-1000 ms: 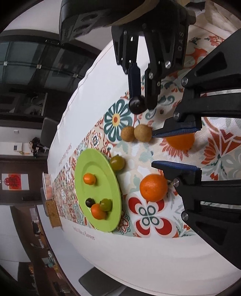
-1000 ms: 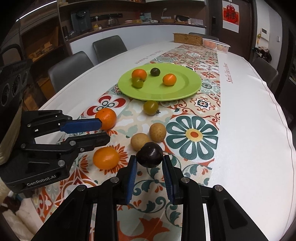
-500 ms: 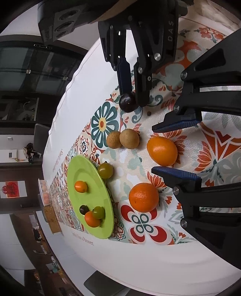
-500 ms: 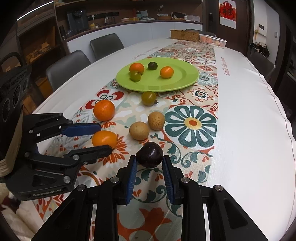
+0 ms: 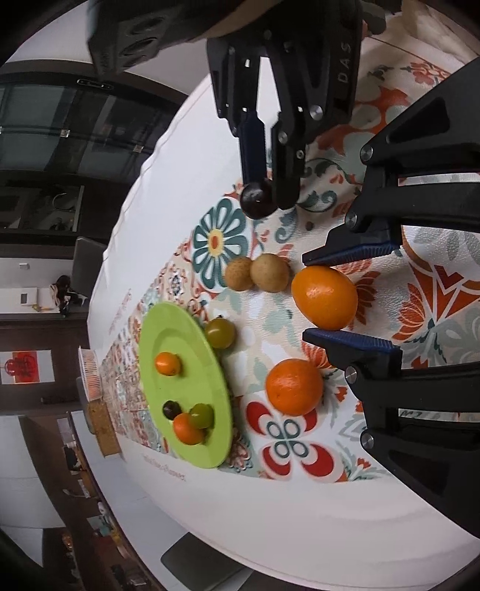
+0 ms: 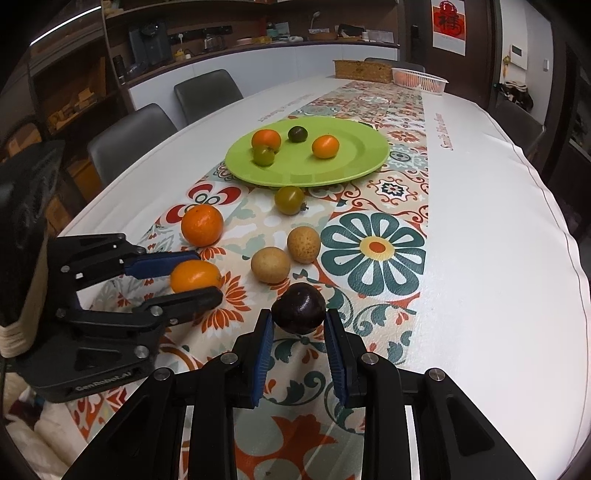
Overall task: Organize fruits
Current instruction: 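Carry the orange and the dark plum over the green plate and open both tools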
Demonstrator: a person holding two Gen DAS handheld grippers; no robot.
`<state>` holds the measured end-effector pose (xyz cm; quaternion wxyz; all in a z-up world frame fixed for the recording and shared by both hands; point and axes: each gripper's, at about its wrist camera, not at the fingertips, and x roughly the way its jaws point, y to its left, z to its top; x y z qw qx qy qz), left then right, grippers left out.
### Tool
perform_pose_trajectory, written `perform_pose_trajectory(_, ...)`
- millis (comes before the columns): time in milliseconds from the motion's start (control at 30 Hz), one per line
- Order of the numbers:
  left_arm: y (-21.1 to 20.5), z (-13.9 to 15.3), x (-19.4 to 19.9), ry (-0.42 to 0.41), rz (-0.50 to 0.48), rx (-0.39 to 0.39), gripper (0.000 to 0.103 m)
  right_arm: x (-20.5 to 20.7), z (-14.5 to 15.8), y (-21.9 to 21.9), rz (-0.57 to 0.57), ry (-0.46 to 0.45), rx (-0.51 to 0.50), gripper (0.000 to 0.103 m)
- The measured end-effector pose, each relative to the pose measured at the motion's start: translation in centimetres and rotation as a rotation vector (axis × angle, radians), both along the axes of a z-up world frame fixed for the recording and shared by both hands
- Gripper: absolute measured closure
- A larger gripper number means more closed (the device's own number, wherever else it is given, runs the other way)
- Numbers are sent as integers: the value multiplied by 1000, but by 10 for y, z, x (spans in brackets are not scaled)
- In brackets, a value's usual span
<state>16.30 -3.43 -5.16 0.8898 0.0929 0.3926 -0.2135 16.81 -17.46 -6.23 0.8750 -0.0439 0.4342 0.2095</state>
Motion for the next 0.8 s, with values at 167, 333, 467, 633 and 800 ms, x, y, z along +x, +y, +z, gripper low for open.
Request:
perform_pose_trajectory(167, 3, 17, 5, -34, 13, -19, 69, 3, 8, 1, -5, -17, 9, 74)
perform_pose_trajectory(333, 7, 29, 18, -53, 38, -36, 69, 12, 21, 3, -15, -48, 23, 74)
perform_pose_trajectory(467, 11, 39, 31, -73, 53, -44, 69, 25, 34, 7, -21, -81, 36, 74)
perform_pose_trajectory(633, 19, 49, 52, -94, 72, -41, 69, 47, 48, 17, -9, -120, 29, 74)
perform_pose_trajectory(800, 29, 54, 77, -89, 89, -51, 69, 74, 56, 26, 1, -130, 27, 74)
